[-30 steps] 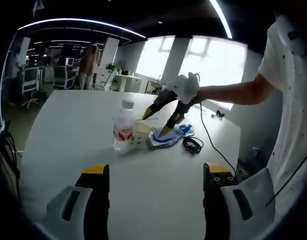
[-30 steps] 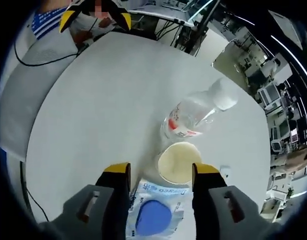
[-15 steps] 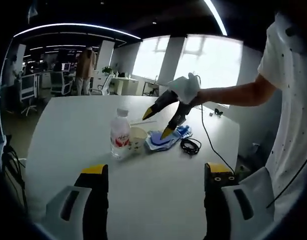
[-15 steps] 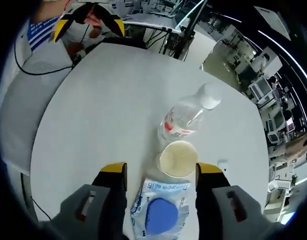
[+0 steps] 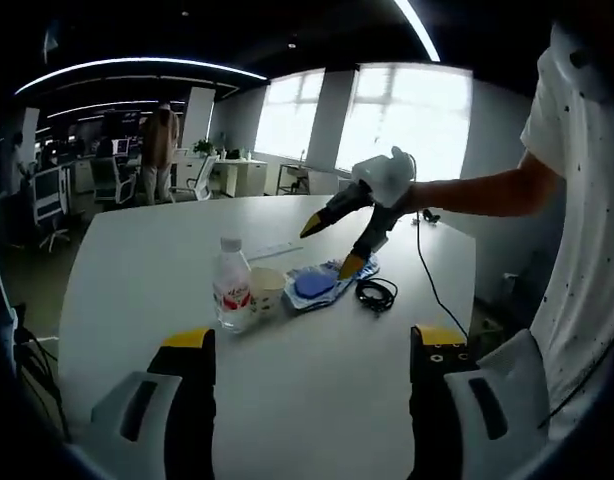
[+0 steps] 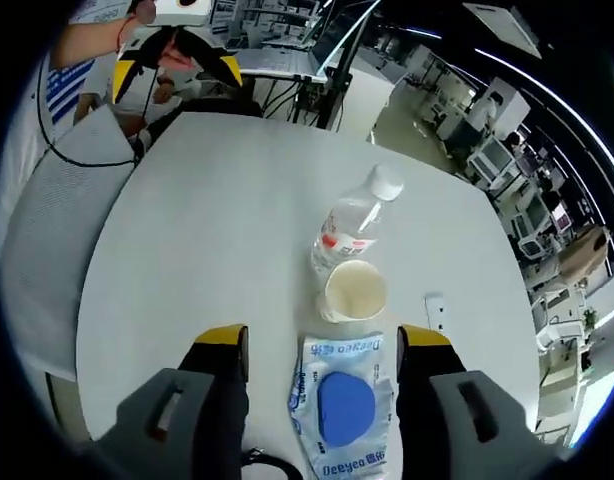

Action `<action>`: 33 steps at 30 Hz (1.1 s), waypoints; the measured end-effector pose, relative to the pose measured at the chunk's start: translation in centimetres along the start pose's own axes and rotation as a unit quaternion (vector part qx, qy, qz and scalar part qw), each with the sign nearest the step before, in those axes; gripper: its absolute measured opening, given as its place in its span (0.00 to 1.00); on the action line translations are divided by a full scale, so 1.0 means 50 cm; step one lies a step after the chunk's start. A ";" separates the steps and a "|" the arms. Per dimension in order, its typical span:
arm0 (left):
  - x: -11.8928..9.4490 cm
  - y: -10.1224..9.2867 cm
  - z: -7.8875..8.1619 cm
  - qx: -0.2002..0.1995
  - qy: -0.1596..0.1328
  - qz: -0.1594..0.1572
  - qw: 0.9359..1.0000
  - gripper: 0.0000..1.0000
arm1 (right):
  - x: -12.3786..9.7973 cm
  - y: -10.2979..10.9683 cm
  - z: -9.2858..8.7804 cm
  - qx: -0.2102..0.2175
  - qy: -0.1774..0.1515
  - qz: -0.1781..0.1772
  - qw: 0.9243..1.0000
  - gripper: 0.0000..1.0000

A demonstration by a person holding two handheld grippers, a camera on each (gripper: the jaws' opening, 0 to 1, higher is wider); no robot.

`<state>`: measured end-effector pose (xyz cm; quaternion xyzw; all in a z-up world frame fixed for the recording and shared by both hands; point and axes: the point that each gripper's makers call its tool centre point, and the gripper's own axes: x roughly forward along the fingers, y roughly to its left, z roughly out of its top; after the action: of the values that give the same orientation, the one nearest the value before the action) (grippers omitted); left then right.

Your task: Arrange the tabletop items into an orderly group along one side of the table until the central work area is clear of visible clutter.

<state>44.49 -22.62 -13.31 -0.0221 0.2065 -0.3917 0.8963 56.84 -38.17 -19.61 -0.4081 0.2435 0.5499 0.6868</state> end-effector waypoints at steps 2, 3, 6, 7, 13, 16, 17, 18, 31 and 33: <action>0.000 -0.006 0.008 0.004 -0.001 -0.003 1.000 0.82 | -0.017 0.004 -0.004 0.011 -0.004 -0.009 1.000 0.60; 0.000 -0.007 0.010 0.006 -0.001 -0.003 1.000 0.82 | -0.024 0.006 -0.006 0.015 -0.005 -0.012 1.000 0.61; 0.001 -0.014 0.013 0.017 0.005 -0.005 1.000 0.83 | -0.051 0.011 -0.015 0.028 -0.009 -0.025 0.999 0.61; 0.002 -0.017 0.014 0.019 0.006 -0.006 1.000 0.83 | -0.059 0.013 -0.019 0.030 -0.009 -0.029 0.999 0.61; 0.016 -0.035 0.022 0.034 0.016 -0.015 0.999 0.85 | -0.120 0.029 -0.052 0.060 -0.015 -0.055 0.997 0.61; 0.025 -0.049 0.024 0.043 0.022 -0.022 0.999 0.86 | -0.148 0.036 -0.072 0.079 -0.019 -0.070 0.994 0.61; 0.027 -0.053 0.024 0.045 0.024 -0.023 0.998 0.86 | -0.156 0.039 -0.077 0.083 -0.021 -0.074 0.994 0.62; 0.032 -0.058 0.025 0.048 0.026 -0.025 0.998 0.86 | -0.169 0.045 -0.084 0.090 -0.024 -0.080 0.992 0.62; 0.073 -0.117 0.031 0.077 0.042 -0.042 0.995 0.92 | -0.288 0.118 -0.178 0.158 -0.032 -0.131 0.978 0.64; 0.074 -0.126 0.029 0.080 0.044 -0.044 0.995 0.92 | -0.304 0.129 -0.191 0.169 -0.034 -0.140 0.975 0.64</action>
<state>42.94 -29.81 -12.04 0.0579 0.2130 -0.4468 0.8670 47.55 -54.12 -14.83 -0.2971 0.2505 0.4128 0.8237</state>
